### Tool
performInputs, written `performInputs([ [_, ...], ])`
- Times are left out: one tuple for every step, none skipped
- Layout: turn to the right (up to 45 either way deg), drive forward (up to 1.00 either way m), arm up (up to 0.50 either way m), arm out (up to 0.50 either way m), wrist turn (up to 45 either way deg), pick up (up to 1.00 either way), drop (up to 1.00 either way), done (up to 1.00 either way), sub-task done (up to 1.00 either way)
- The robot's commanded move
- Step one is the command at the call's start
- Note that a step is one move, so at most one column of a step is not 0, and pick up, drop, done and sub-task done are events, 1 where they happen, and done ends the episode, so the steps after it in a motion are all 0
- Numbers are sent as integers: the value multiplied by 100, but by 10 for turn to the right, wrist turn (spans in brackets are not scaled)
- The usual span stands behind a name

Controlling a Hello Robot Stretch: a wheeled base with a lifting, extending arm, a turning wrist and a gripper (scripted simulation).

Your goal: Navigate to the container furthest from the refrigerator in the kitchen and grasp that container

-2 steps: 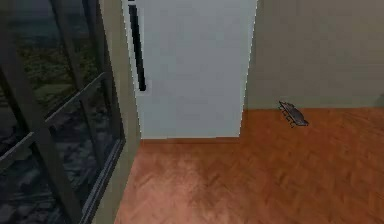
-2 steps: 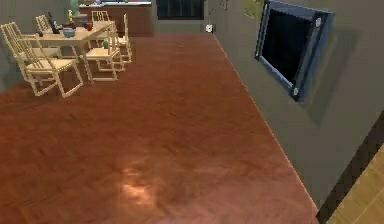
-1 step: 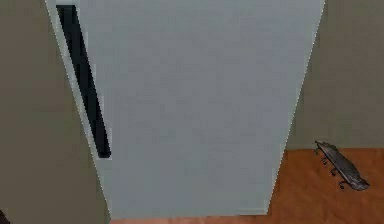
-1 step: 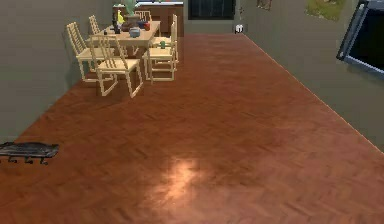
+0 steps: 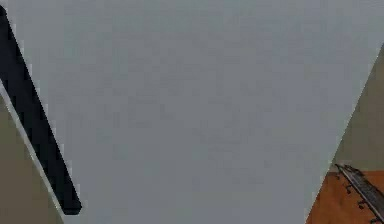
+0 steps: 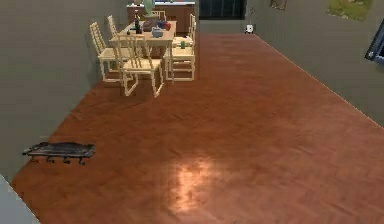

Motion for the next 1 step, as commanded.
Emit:
performInputs([
  [450,0,0,0,0,0,0,0,0],
])
